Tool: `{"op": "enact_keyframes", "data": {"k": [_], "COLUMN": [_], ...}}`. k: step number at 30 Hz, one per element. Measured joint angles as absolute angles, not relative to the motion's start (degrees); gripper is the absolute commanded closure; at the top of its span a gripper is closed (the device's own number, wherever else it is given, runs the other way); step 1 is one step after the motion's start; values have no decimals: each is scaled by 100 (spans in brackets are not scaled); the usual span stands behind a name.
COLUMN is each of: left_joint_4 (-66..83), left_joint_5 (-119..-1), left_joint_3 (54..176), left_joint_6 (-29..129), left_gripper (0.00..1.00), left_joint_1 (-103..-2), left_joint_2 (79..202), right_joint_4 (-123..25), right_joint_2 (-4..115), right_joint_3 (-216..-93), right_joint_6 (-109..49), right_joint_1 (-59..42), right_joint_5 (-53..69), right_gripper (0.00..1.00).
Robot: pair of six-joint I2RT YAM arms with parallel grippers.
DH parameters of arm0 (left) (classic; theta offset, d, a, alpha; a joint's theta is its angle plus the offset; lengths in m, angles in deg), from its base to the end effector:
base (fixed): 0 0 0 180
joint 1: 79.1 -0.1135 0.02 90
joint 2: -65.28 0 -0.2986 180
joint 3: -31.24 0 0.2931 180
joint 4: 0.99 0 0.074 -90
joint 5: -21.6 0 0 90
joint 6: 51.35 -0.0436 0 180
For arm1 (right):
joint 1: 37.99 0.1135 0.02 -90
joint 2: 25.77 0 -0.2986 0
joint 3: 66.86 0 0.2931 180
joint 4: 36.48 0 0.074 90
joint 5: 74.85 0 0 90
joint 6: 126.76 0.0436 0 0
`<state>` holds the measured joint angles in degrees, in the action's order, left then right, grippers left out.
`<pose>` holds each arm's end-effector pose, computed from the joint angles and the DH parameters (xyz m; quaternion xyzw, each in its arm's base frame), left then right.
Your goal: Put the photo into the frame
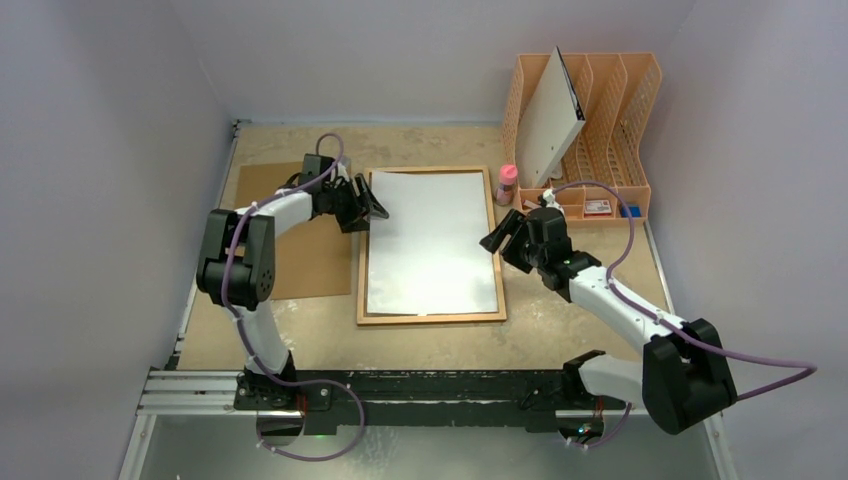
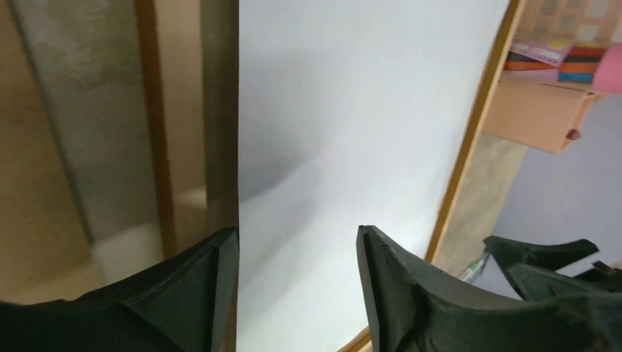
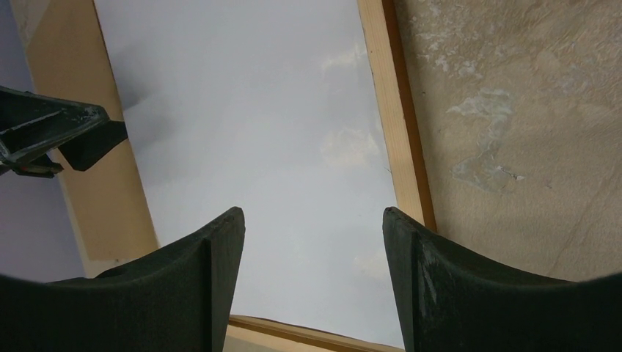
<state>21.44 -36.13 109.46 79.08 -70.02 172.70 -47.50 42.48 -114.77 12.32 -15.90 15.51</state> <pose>0.4250 -0.0915 0.1685 -0.1572 0.8982 -0.3705 0.1768 0.2638 0.1068 0.2278 0.2050 0.8475 0.2827 0.3998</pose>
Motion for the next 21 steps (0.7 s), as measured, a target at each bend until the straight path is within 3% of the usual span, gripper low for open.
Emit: {"op": "enact_keyframes", "data": {"k": [13,21], "left_joint_4": [3980,4432], "left_joint_5": [-5779,-6356], "left_joint_3": [11733,12076], "left_joint_6": [6924,6480], "left_gripper": [30,29], "left_joint_1": [-7140,-8635], "left_joint_2": [16548,16516], "right_joint_4": [-4831,-4658], "right_joint_2": [4246,4775], "right_joint_3": [-11517,-12347], "right_joint_6": [961,519], "right_joint_1": [-1593,-1564], "right_joint_5": [1568,1151], "right_gripper": [26,29]}}
